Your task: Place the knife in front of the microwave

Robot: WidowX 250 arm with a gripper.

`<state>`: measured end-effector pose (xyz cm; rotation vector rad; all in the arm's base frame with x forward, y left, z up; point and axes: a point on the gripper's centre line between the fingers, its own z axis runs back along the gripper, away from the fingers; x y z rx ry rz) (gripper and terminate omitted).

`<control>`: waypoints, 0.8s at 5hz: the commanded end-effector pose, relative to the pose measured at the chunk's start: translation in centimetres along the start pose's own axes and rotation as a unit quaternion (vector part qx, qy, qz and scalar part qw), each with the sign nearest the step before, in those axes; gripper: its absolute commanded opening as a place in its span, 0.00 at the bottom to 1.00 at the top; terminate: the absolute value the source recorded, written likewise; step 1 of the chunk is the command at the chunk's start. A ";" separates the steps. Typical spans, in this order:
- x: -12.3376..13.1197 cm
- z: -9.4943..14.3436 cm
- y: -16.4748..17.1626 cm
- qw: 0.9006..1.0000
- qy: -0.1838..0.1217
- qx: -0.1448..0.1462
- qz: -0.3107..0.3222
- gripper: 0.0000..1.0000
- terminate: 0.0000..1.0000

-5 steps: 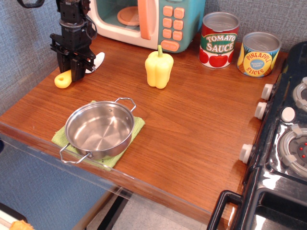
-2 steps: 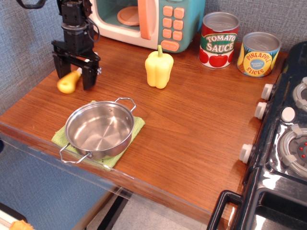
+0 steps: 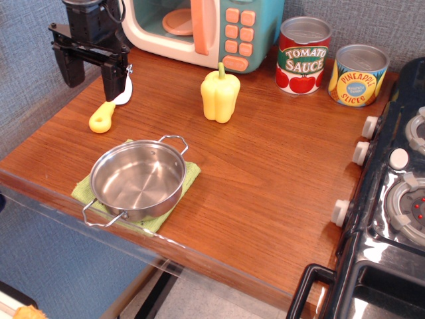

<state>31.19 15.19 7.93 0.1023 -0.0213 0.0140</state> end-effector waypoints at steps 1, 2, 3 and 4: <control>-1.2 2.6 -2.2 1.000 -0.016 0.003 -0.015 1.00 0.00; -1.2 2.6 -2.2 1.000 -0.016 0.003 -0.015 1.00 0.00; -1.2 2.6 -2.2 1.000 -0.016 0.003 -0.015 1.00 0.00; -1.2 2.6 -2.2 1.000 -0.016 0.003 -0.015 1.00 1.00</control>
